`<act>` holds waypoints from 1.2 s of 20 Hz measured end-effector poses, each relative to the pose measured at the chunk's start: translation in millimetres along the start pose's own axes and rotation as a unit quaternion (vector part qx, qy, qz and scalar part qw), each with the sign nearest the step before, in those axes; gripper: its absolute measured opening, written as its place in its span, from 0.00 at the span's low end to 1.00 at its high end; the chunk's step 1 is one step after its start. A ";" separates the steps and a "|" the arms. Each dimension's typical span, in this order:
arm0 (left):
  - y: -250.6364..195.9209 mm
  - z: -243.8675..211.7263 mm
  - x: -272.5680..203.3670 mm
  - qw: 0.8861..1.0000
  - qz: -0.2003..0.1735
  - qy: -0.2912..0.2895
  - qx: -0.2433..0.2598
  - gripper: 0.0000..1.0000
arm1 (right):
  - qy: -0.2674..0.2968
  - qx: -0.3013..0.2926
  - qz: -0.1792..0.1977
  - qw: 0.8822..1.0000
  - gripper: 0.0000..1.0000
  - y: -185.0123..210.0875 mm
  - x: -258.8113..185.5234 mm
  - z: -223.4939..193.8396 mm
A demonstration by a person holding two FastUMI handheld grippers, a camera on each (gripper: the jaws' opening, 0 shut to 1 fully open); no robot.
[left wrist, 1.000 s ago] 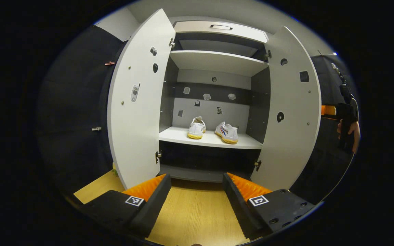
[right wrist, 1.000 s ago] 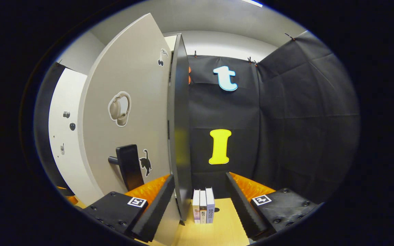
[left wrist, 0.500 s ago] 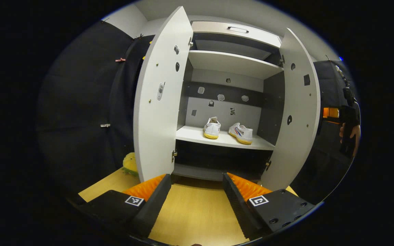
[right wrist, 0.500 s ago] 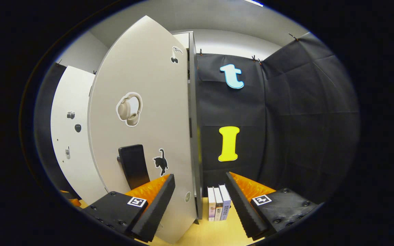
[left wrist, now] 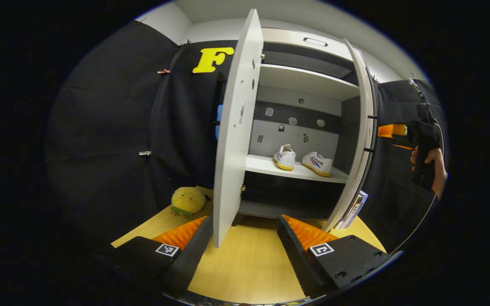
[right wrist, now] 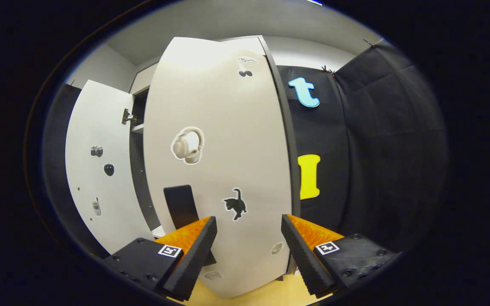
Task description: Grab one shoe with the right hand and put it into the shoe cabinet, grab the other shoe with the left hand and put it into the shoe cabinet; then close the right door with the right hand and the left door with the left hand.
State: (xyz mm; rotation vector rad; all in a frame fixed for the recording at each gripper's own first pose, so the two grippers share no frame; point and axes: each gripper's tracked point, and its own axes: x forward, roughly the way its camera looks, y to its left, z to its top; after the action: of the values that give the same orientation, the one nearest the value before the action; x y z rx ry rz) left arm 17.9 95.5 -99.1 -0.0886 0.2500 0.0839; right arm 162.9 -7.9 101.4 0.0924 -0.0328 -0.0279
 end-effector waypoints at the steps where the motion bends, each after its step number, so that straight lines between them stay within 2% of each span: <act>1: 8.7 2.3 -2.8 1.000 0.003 0.002 -0.002 0.95 | 0.000 0.000 0.006 1.000 0.98 11.0 -0.1 -1.7; 5: 47.3 11.3 -13.4 1.000 0.021 -0.009 -0.011 0.95 | -0.003 -0.018 0.016 1.000 0.98 38.1 -20.7 -16.0; 9: 88.4 13.9 -17.4 0.999 0.038 -0.018 -0.027 0.95 | -0.017 -0.009 0.016 1.000 0.98 50.5 -49.3 -28.2; 14: 136.3 35.5 -9.2 0.996 0.039 -0.019 -0.081 0.95 | 0.025 -0.021 0.006 0.999 0.98 50.8 -75.4 -68.6; 19: 179.5 91.4 14.9 0.996 0.048 -0.060 -0.040 0.95 | 0.064 -0.019 -0.024 0.997 0.98 37.0 -103.7 -105.1; 24: 186.6 151.8 50.2 0.996 0.012 -0.090 -0.023 0.95 | 0.097 -0.023 -0.054 0.994 0.98 24.7 -129.0 -134.1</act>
State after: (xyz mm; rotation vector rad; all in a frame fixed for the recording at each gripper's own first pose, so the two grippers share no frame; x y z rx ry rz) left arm 85.8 299.1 20.4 -0.1233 0.0698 0.1201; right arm 39.3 32.8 -33.8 0.0512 0.1673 -0.1280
